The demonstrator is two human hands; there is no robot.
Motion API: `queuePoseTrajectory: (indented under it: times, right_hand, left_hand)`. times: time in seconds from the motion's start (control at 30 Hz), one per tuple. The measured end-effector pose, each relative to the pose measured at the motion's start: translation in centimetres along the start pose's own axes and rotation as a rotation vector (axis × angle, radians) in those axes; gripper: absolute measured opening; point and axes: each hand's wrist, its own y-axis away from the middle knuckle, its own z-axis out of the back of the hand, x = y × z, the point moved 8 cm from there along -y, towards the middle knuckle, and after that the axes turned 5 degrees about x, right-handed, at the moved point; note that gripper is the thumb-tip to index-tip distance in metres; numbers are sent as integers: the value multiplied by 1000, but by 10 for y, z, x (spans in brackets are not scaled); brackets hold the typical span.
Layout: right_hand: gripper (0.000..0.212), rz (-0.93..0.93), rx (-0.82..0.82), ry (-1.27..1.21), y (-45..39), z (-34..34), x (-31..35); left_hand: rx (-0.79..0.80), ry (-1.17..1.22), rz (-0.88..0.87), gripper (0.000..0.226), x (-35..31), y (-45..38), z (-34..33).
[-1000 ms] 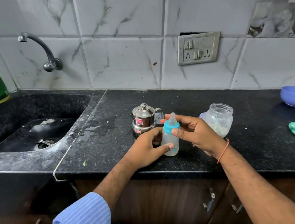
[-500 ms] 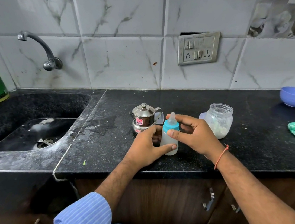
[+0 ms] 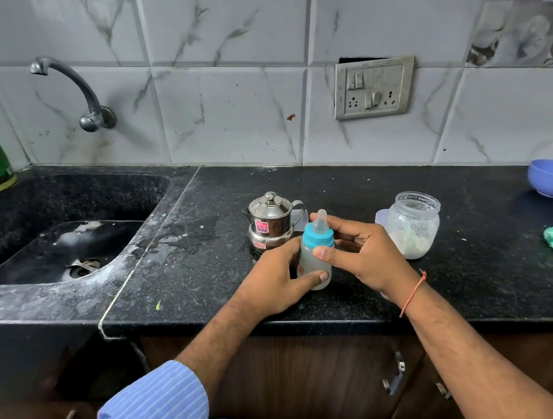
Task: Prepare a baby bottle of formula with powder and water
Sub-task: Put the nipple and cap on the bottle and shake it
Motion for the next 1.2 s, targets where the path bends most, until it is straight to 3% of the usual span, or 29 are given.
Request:
queuePoseTrajectory:
  times: [0.27,0.47,0.67,0.9,1.03,1.1,1.2]
  right_hand:
    - [59,3,-126,-82,4,-11,4]
    - [57,-43,-40,1,1,-4,10]
    - [46,-30,82,-86,-3,-4,16]
    - [54,-8,-81,-33,-1,-5,4]
    - [49,-20,-54,-21,2,-8,5]
    - [42,-31,-25,-138,-2,-6,9]
    - [28,-113,-181,-220,-19,13,1]
  left_hand:
    - [-42,-12,35,51,2,1,2]
    - [-10,18,40,68,3,0,2]
    - [-6,35,67,54,9,-2,0]
    - [-67,-1,65,50,7,-1,2]
    - [-43,47,73,55,9,-1,1]
    - [-34,49,82,56,10,-2,0]
    - [-10,29,107,60,12,-3,-1]
